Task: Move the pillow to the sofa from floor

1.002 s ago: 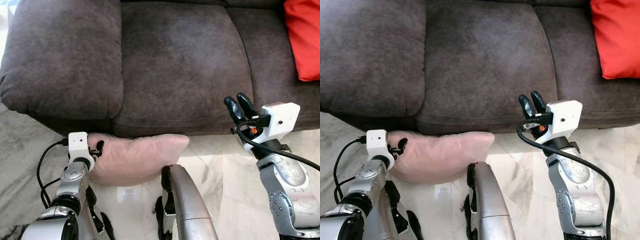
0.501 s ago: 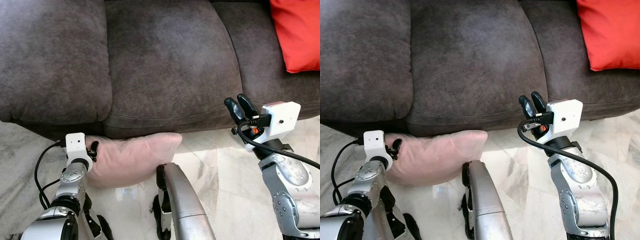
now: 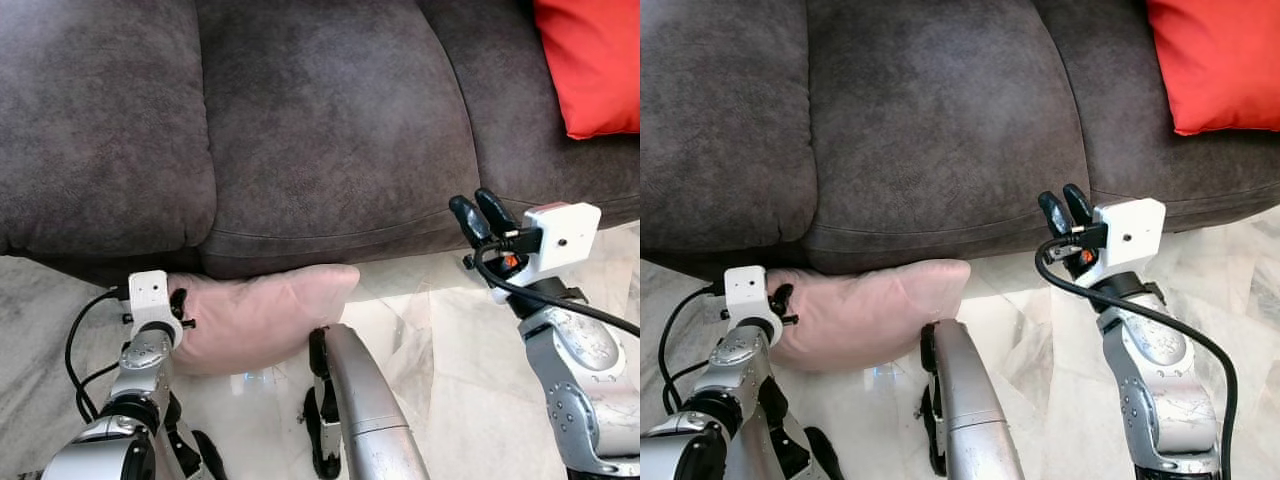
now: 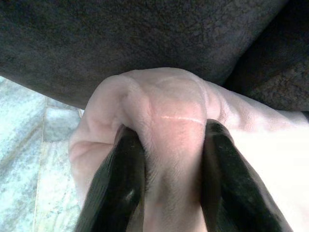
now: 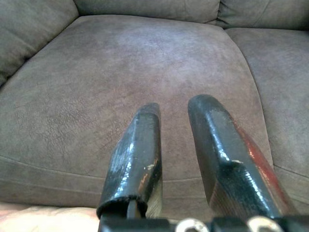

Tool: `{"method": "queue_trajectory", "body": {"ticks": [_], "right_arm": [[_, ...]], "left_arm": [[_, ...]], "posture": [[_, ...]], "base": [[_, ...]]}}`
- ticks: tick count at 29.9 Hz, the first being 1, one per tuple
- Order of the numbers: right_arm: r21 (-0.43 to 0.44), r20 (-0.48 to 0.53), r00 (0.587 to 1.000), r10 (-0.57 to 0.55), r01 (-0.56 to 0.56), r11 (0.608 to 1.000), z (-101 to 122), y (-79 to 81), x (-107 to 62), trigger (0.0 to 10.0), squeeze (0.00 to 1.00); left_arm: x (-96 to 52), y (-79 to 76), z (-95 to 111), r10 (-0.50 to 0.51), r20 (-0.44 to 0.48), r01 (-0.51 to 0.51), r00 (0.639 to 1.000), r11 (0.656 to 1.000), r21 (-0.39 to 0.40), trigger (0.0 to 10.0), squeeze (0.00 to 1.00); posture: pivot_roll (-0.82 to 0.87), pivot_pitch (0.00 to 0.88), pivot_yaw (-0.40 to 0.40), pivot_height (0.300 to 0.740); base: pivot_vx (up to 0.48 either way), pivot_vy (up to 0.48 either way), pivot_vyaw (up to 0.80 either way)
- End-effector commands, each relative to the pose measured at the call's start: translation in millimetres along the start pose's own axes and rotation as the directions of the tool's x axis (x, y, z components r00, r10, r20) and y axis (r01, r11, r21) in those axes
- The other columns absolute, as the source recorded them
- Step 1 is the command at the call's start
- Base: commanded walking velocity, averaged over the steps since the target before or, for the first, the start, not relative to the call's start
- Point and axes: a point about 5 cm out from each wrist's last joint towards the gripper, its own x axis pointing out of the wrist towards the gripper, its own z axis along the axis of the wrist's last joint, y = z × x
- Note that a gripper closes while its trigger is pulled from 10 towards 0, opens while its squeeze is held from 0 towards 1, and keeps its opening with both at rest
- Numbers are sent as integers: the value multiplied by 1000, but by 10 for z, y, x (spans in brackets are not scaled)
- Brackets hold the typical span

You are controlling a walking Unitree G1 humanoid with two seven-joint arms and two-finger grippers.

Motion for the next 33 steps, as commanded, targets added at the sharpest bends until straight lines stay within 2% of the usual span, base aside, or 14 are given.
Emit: {"method": "queue_trajectory", "body": {"ticks": [1,12,20,27,28,29,30,31,32,33], "right_arm": [[-15,-4,1000,-16,16,1000,3,-48,-46,10000,0],[-4,-6,1000,-19,19,1000,-51,-21,-22,10000,0],[7,-9,999,-35,35,999,-136,-11,-7,10000,0],[21,-4,999,-50,50,999,-226,-1,39,10000,0],[21,-4,999,-50,50,999,-226,-1,39,10000,0],[23,-5,998,-57,57,998,-267,0,51,10000,0],[25,-6,998,-64,64,998,-290,-3,47,10000,0],[25,-6,998,-64,64,998,-290,-3,47,10000,0],[30,-9,997,-74,74,997,-335,-5,42,10000,0],[30,-9,997,-74,74,997,-335,-5,42,10000,0]], "left_arm": [[-68,-5,-197,1,-69,0,998,1000,15,0,0],[-100,46,-230,20,-52,-19,998,1000,19,0,0],[-111,29,-146,14,32,-15,999,1000,11,0,0],[-156,-83,50,-24,196,30,980,999,-29,0,0],[-156,-83,50,-24,196,30,980,999,-29,0,0],[-206,-177,113,-70,257,75,964,997,-8,0,0],[-256,-236,153,-94,300,98,949,995,1,667,0],[-256,-236,153,-94,300,98,949,995,1,667,0],[-336,-309,212,-111,354,122,928,993,-7,10000,0],[-336,-309,212,-111,354,122,928,993,-7,10000,0]], "posture": [[-208,452,-251,539],[-187,436,-233,539],[-155,405,-205,539],[-119,359,-167,539],[-119,359,-167,539],[-111,344,-155,539],[-104,330,-145,539],[-104,330,-145,539],[-93,312,-134,539],[-93,312,-134,539]], "base": [[0,0,0],[0,0,0],[0,0,0],[0,0,0],[0,0,0],[0,0,0],[0,0,0],[0,0,0],[0,0,0],[0,0,0]]}}
